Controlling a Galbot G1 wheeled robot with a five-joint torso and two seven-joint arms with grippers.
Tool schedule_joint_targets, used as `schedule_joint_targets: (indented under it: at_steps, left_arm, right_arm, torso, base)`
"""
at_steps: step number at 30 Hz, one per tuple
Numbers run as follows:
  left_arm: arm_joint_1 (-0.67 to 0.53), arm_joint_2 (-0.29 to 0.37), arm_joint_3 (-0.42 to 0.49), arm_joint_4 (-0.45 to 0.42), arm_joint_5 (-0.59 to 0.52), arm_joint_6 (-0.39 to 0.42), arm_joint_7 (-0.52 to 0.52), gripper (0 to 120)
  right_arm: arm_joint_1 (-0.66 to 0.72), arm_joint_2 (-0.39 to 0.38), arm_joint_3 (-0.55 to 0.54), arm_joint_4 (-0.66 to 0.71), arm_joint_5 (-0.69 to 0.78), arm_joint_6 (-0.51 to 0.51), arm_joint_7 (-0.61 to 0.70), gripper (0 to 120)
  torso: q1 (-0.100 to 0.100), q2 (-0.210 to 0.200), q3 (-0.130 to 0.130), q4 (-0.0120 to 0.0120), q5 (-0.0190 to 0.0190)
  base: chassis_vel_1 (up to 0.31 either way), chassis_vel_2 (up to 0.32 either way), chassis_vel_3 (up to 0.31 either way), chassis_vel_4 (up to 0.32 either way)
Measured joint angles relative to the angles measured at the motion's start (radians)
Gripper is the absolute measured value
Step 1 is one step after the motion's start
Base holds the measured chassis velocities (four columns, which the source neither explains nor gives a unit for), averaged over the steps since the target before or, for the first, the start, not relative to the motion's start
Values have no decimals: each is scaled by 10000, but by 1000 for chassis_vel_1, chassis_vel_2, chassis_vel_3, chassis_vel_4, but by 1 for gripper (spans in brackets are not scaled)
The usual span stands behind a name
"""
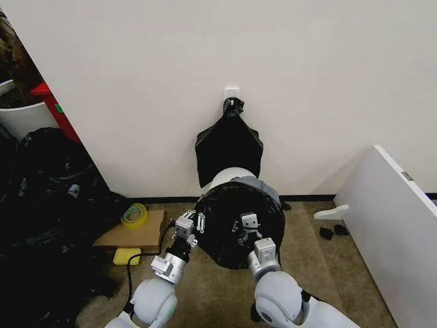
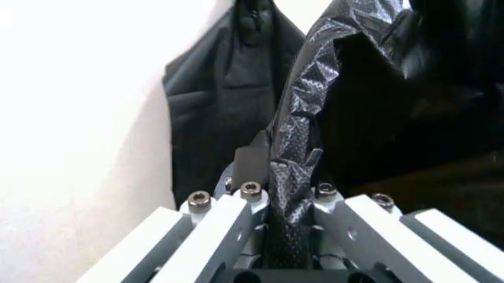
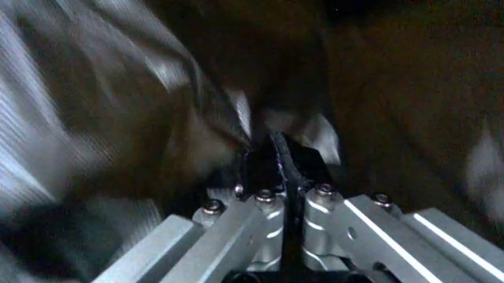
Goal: Place the garbage bag over the trash bin.
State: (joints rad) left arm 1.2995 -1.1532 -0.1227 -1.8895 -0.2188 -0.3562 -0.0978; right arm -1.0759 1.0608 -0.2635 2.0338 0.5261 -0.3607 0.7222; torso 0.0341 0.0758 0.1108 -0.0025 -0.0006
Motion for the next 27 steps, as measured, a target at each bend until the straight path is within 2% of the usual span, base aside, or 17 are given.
schedule_joint_targets:
  at_steps: [6, 9, 12, 16, 18, 22, 26, 27]
  left_arm:
    - [16, 62, -119, -134, -77, 31, 1, 1]
    - [76, 89, -185, -198, -89, 46, -13, 1]
    - [82, 88, -204, -180, -89, 47, -33, 1]
    - [39, 28, -123, 80, -37, 39, -55, 0]
    - [17, -12, -82, 149, 0, 23, -77, 0]
    - [-28, -199, 72, 366, 161, -80, -143, 0]
    - [-30, -308, 151, 428, 309, -239, -176, 0]
    - [-30, -308, 151, 428, 309, -239, -176, 0]
  right_arm:
    - [144, 9, 26, -78, 174, -817, 470, 0]
    - [209, 7, 163, -347, -959, -964, 435, 0]
    - [128, -45, 154, -247, -1456, -838, 280, 0]
    - [-11, -60, -134, -68, -1947, 237, -394, 0]
    - [13, -23, -201, -66, -1903, 372, -465, 0]
    - [281, 168, -448, -35, -902, 245, -307, 0]
    - [715, 416, -654, -64, 722, -860, 728, 0]
    - [715, 416, -654, -64, 722, -860, 728, 0]
  torso:
    - [0, 0, 0, 0, 0]
    - [0, 0, 1, 0, 2]
    - [0, 0, 0, 0, -1]
    - [0, 0, 0, 1, 0]
    - [0, 0, 0, 0, -2]
    - [1, 0, 0, -1, -1]
    - [1, 0, 1, 0, 0]
    - [1, 0, 1, 0, 0]
  base:
    - [0, 0, 0, 0]
    - [0, 0, 0, 0]
    - [0, 0, 0, 0]
    - [0, 0, 0, 0]
    - [0, 0, 0, 0]
    - [0, 0, 0, 0]
    - [0, 0, 0, 0]
    - [0, 0, 0, 0]
